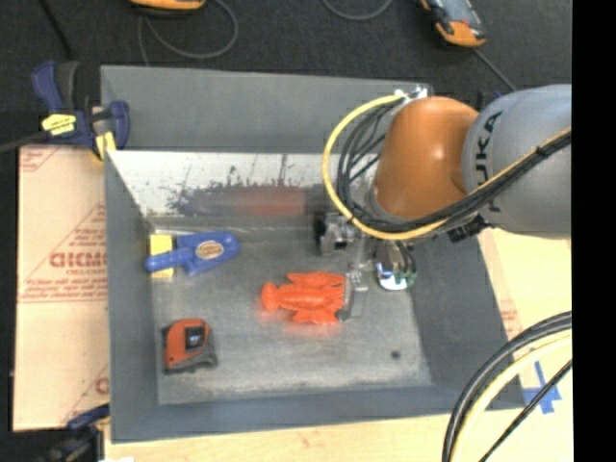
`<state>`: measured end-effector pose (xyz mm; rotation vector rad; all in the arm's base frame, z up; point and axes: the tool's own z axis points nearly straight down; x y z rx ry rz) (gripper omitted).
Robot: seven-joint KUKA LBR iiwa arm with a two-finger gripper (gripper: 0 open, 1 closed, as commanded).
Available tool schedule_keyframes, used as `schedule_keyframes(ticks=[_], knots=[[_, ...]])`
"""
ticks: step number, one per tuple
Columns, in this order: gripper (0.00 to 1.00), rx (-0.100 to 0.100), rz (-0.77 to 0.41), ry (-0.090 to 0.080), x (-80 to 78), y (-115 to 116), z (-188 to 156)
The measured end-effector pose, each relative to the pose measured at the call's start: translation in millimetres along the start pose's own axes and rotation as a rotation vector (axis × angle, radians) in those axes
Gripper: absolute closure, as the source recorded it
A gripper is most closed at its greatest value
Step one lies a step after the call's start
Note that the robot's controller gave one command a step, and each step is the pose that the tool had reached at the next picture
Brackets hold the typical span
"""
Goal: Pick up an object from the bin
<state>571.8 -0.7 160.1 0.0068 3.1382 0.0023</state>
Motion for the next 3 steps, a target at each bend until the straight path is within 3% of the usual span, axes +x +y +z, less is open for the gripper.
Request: schedule_keyframes(ticks=[1, 2, 3], knots=[[0.00, -0.001, -0.005, -0.008, 10.7, 3.8, 45.8], [0.00, 0.000, 0.152, 0.004, 4.5, 3.0, 77.1], [0.00, 0.003, 0.212, 0.001, 1.1, 3.7, 83.1]])
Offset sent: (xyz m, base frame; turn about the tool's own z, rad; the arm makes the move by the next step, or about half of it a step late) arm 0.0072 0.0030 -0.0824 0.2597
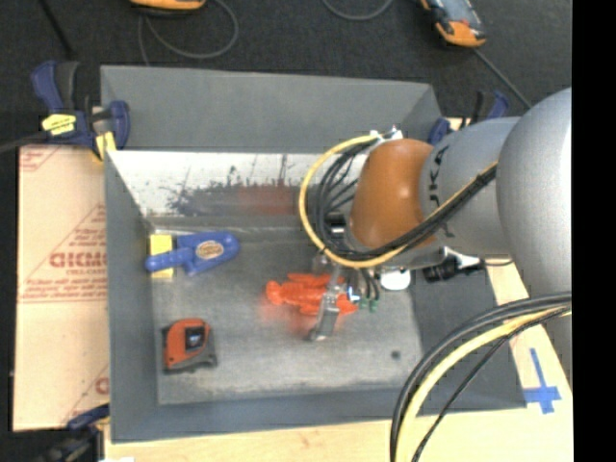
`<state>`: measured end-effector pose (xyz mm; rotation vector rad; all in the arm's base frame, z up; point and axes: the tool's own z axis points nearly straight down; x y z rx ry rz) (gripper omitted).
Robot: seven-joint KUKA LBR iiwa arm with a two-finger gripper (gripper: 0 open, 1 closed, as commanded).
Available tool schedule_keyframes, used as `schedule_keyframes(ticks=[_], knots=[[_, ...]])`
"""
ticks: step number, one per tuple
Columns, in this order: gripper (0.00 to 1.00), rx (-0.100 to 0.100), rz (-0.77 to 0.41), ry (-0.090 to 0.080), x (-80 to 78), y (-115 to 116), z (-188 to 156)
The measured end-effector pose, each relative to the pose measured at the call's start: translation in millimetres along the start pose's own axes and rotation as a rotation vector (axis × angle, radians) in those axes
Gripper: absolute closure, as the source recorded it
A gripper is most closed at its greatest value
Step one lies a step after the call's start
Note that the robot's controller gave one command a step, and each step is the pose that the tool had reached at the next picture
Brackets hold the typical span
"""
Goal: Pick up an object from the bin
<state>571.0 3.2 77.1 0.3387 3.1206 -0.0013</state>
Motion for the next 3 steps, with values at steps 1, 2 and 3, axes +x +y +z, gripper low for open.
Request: schedule_keyframes(ticks=[1, 2, 3], knots=[[1.00, -0.004, 0.173, -0.007, 34.4, -20.0, 2.5], [1.00, -0.003, 0.173, -0.007, 34.4, -20.0, 2.5], [1.00, -0.001, 0.141, -0.001, 9.9, -6.9, -124.9]])
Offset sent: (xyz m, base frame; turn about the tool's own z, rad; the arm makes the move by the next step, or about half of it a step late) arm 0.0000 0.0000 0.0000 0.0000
